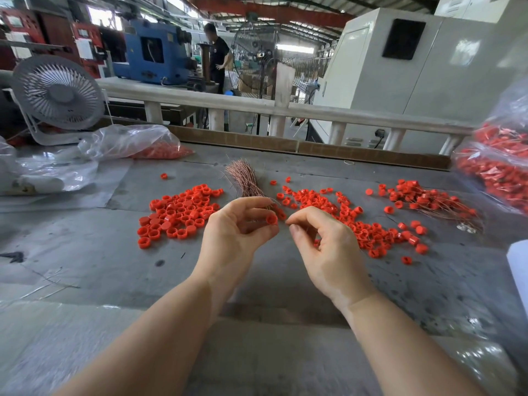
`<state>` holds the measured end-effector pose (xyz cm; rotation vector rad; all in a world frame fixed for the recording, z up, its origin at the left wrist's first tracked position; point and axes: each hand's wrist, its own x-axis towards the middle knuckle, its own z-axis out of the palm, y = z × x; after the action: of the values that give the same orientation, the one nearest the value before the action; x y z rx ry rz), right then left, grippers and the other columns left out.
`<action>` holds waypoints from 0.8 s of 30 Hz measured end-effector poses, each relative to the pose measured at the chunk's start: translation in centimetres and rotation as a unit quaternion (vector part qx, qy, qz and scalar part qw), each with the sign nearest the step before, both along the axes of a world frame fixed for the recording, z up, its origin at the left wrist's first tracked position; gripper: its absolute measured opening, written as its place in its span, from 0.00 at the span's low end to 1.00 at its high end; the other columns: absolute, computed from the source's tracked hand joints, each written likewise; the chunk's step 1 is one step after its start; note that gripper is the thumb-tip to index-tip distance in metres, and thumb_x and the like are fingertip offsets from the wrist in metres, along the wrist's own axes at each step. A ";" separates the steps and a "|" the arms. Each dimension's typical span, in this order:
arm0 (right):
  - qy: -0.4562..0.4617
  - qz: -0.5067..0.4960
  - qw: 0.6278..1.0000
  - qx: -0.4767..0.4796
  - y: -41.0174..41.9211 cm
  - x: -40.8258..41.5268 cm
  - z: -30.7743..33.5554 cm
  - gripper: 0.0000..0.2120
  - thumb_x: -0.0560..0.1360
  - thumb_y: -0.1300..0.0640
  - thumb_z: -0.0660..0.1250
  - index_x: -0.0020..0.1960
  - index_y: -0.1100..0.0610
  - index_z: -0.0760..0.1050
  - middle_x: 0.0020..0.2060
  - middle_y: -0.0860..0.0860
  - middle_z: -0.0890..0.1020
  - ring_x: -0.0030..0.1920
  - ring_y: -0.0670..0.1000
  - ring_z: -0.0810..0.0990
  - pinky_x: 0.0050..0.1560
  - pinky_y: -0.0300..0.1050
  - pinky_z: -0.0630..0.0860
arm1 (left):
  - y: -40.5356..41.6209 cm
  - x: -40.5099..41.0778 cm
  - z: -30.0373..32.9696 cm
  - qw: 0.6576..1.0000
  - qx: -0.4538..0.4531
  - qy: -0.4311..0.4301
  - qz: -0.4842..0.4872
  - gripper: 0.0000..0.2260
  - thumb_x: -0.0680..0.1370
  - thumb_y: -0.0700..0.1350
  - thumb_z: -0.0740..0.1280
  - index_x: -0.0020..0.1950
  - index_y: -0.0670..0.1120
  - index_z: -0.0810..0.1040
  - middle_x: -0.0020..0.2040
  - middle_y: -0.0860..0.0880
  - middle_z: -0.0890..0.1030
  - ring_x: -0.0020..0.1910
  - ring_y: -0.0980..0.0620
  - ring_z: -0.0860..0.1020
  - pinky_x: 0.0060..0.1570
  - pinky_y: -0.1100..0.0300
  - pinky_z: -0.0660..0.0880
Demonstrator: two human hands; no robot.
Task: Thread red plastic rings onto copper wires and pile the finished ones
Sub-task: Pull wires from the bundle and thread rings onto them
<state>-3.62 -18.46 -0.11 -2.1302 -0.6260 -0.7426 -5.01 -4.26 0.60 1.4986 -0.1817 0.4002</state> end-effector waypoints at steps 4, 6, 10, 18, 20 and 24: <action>-0.006 -0.004 1.000 0.008 -0.1 0.0 0.0 0.04 0.74 0.64 0.66 0.43 0.57 0.77 0.35 0.43 0.76 0.35 0.41 0.71 0.38 0.36 0.68 | 0.1 0.1 -0.1 1.000 0.002 -0.011 0.004 0.18 0.67 0.27 0.71 0.47 0.49 0.79 0.35 0.55 0.83 0.37 0.61 0.80 0.41 0.72 0.74; -0.013 -0.004 1.000 0.013 -0.1 0.0 0.0 0.04 0.74 0.63 0.65 0.43 0.57 0.77 0.35 0.45 0.77 0.36 0.44 0.72 0.38 0.37 0.70 | 0.1 0.2 -0.1 1.000 -0.002 -0.016 0.008 0.19 0.67 0.27 0.71 0.47 0.49 0.79 0.36 0.54 0.83 0.37 0.60 0.80 0.41 0.71 0.75; -0.013 -0.002 1.000 0.025 -0.1 0.0 0.1 0.04 0.74 0.63 0.65 0.43 0.58 0.77 0.36 0.46 0.77 0.37 0.46 0.74 0.40 0.40 0.71 | 0.1 0.2 -0.2 1.000 -0.005 -0.022 0.011 0.19 0.67 0.27 0.72 0.47 0.50 0.79 0.37 0.53 0.83 0.37 0.58 0.81 0.41 0.70 0.75; -0.013 0.002 0.999 0.038 0.0 0.2 0.0 0.06 0.74 0.60 0.63 0.44 0.58 0.78 0.37 0.47 0.79 0.40 0.48 0.76 0.42 0.44 0.74 | 0.2 0.3 -0.2 1.000 -0.003 -0.025 0.012 0.18 0.66 0.28 0.72 0.46 0.49 0.79 0.37 0.55 0.83 0.38 0.57 0.81 0.41 0.69 0.76; -0.015 0.003 0.999 0.038 0.0 0.2 -0.1 0.05 0.74 0.61 0.63 0.44 0.58 0.78 0.38 0.47 0.79 0.40 0.49 0.76 0.42 0.45 0.74 | 0.2 0.3 -0.2 1.000 -0.001 -0.027 0.013 0.18 0.66 0.28 0.73 0.46 0.49 0.79 0.37 0.55 0.83 0.38 0.57 0.81 0.42 0.69 0.76; -0.019 0.004 0.999 0.040 -0.1 0.3 -0.1 0.06 0.74 0.61 0.63 0.45 0.58 0.79 0.38 0.47 0.79 0.41 0.47 0.77 0.43 0.43 0.74 | 0.2 0.2 -0.1 1.000 -0.001 -0.022 0.016 0.18 0.66 0.29 0.73 0.46 0.50 0.79 0.36 0.55 0.83 0.38 0.57 0.81 0.40 0.69 0.76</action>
<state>-3.36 -18.51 -0.22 -2.0436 -0.6149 -0.7926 -4.85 -4.01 0.52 1.4938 -0.1929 0.4582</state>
